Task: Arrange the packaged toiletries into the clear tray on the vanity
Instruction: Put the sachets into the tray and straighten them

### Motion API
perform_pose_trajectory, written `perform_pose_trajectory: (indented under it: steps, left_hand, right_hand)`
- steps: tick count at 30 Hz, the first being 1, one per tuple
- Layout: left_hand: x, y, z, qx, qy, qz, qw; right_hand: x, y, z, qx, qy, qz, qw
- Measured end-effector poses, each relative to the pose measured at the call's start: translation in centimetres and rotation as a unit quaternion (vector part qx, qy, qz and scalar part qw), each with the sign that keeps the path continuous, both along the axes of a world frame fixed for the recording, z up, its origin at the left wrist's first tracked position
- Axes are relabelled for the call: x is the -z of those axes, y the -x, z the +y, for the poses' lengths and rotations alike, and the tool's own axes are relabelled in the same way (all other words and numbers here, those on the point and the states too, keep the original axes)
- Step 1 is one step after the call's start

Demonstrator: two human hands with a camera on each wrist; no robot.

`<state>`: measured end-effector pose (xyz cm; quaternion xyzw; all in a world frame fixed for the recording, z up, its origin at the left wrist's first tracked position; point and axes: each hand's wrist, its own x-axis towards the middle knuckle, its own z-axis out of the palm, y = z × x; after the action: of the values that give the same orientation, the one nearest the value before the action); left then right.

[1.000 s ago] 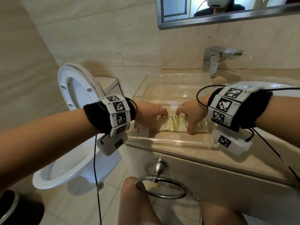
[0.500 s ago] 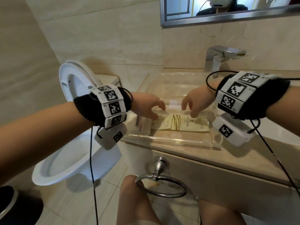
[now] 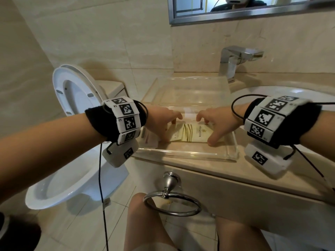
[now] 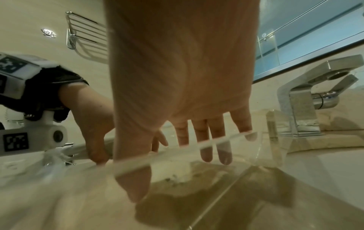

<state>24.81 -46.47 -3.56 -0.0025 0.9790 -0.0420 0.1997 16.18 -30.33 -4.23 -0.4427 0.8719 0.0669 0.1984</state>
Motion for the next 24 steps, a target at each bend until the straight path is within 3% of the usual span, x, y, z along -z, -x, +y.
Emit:
perform_pose_trajectory:
  steps: [16,24]
  left_hand:
    - [0.0,0.5,1.5,0.024,-0.008,0.011,1.0]
    - [-0.3,0.3,1.3,0.021,-0.009,0.012,1.0]
  right_hand:
    - [0.1,0.0,0.2,0.036,-0.042,-0.005,0.998]
    - [-0.3,0.0,0.4,0.035,-0.08,0.038,0.995]
